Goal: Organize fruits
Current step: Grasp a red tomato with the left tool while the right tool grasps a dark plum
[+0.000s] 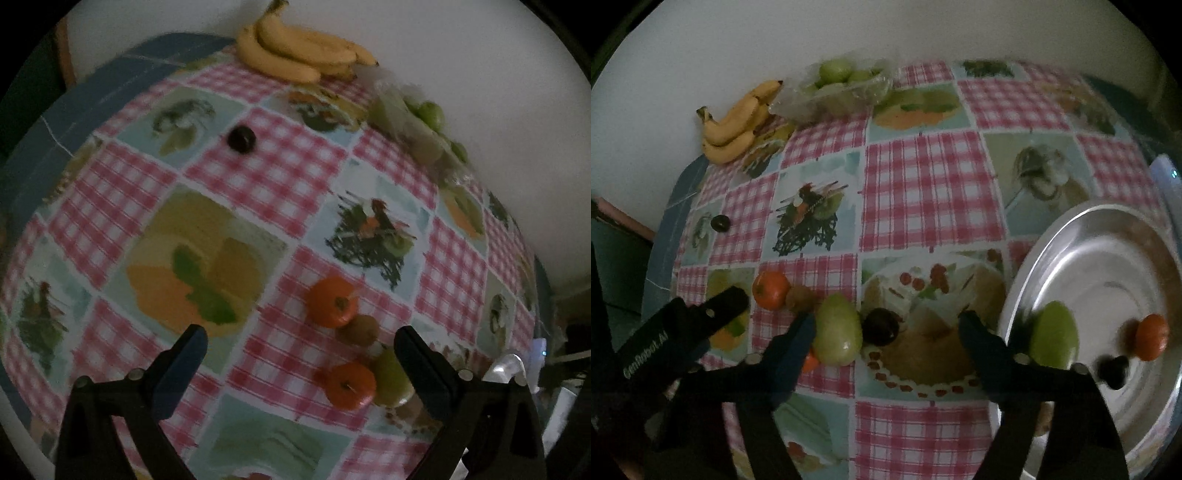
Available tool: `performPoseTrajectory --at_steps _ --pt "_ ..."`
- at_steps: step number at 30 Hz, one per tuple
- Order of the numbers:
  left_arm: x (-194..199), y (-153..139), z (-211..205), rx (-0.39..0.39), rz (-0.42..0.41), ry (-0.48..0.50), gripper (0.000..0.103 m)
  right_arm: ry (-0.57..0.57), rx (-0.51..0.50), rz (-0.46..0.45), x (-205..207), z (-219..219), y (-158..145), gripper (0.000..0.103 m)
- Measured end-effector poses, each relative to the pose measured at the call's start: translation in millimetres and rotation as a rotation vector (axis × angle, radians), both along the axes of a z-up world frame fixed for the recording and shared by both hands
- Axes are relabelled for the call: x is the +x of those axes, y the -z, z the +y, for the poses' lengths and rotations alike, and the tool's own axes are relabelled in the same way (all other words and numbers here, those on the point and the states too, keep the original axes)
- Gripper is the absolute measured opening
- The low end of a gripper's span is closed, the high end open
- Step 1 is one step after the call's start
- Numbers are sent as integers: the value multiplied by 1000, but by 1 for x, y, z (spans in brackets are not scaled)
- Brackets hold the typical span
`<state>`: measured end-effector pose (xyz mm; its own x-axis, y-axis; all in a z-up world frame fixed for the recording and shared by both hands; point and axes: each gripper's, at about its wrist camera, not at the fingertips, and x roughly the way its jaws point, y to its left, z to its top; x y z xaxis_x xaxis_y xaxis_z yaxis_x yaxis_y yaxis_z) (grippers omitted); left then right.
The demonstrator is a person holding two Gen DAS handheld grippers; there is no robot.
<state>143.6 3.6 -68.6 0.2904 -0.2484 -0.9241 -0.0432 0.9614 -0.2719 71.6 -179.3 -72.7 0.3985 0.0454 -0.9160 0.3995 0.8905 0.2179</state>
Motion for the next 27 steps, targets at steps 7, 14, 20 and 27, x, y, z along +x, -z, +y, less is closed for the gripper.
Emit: performPoseTrajectory --at_steps 7,14,20,27 --pt "-4 16 -9 -76 75 12 82 31 69 13 -1 -8 16 49" --pt "-8 28 -15 -138 135 14 68 51 114 26 -2 -14 26 39" --pt "-9 32 -15 -163 158 9 49 62 152 22 -1 -15 31 31" --pt "-10 34 -17 -179 171 9 47 65 182 7 -1 -13 29 21"
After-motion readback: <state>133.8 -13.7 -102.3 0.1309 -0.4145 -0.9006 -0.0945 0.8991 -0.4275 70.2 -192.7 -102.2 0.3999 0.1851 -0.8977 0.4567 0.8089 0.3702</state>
